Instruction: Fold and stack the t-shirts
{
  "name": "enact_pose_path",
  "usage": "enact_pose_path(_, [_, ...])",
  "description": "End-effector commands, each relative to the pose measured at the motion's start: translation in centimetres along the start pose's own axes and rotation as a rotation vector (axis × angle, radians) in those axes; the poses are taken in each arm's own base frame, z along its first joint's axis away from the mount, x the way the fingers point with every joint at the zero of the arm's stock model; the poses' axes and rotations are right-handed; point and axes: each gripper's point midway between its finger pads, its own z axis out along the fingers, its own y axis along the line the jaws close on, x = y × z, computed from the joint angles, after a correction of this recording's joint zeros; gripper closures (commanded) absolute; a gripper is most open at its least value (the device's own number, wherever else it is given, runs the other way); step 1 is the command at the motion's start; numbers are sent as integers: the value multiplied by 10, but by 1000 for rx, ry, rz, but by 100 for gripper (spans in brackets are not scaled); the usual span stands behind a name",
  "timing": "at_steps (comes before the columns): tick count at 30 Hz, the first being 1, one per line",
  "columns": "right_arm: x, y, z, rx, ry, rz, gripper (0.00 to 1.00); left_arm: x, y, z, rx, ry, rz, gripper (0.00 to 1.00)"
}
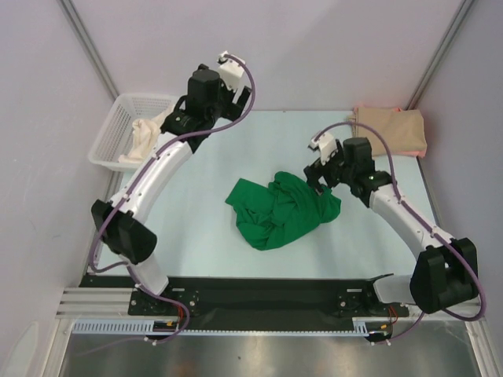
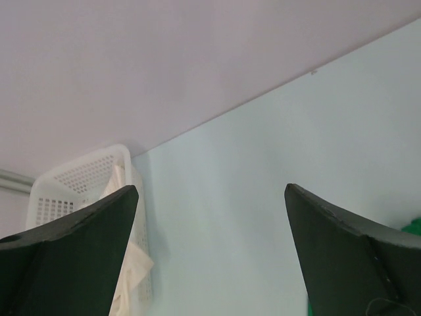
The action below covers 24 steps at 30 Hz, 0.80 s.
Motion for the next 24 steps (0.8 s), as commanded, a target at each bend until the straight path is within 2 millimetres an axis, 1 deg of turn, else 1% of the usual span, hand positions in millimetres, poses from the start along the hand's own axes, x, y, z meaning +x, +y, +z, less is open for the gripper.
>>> enact_pose_path(1, [6, 30, -3, -70, -30, -81, 5, 37, -15, -18, 41, 105, 1, 0])
enact_pose_path(2, [10, 40, -4, -87, -23, -94, 5, 29, -9, -32, 34, 80, -4, 0])
enact_pose_path(3, [24, 49, -4, -107, 5, -98, 5, 28, -8, -37, 32, 73, -6, 0])
enact_pose_path(4, [31, 56, -5, -133, 17, -97, 6, 36, -5, -39, 15, 85, -3, 0])
enact_pose_path(5, [38, 62, -9, -154, 31, -93, 7, 30, -1, -50, 9, 62, -5, 0])
enact_pose_path(6, [44, 66, -10, -169, 45, -91, 9, 31, 0, -52, 11, 57, 6, 0])
enact_pose_path(7, [59, 73, -11, -194, 74, -87, 9, 40, -4, -51, 21, 57, 27, 0])
enact_pose_path(8, [67, 76, -11, -210, 93, -89, 10, 40, -1, -56, 21, 40, 59, 0])
enact_pose_path(10, [85, 83, -13, -237, 141, -97, 12, 49, 0, -56, 2, 43, 73, 0])
enact_pose_path(12, [94, 83, -13, -237, 180, -91, 12, 52, 2, -61, -7, 56, 47, 0])
enact_pose_path(13, [93, 83, -13, -237, 183, -88, 12, 60, -1, -64, 1, 84, 39, 0])
enact_pose_path(14, [93, 82, -13, -238, 186, -87, 12, 60, 0, -69, 3, 78, 15, 0])
enact_pose_path(16, [92, 82, -10, -246, 178, -100, 12, 71, -6, -76, 24, 78, 16, 0])
enact_pose_path(17, [89, 82, -8, -246, 168, -111, 12, 76, -6, -78, 25, 82, 33, 0])
enact_pose_path(18, [82, 79, -5, -238, 146, -118, 12, 82, -3, -79, 8, 93, 38, 0])
enact_pose_path(19, [80, 78, -1, -239, 147, -116, 12, 90, -4, -81, 8, 110, 48, 0])
enact_pose_path(20, [65, 73, 2, -225, 120, -106, 12, 96, -5, -81, 10, 123, 61, 0])
enact_pose_path(21, [58, 70, 6, -220, 109, -100, 12, 100, -4, -81, 9, 130, 64, 0])
enact_pose_path(22, [57, 69, 13, -223, 114, -85, 12, 108, -5, -81, 10, 147, 69, 0])
enact_pose_path(23, [51, 67, 18, -223, 104, -77, 12, 111, -5, -82, 8, 156, 56, 0])
enact_pose_path(24, [36, 63, 24, -223, 69, -70, 12, 114, -5, -82, 8, 165, 40, 0])
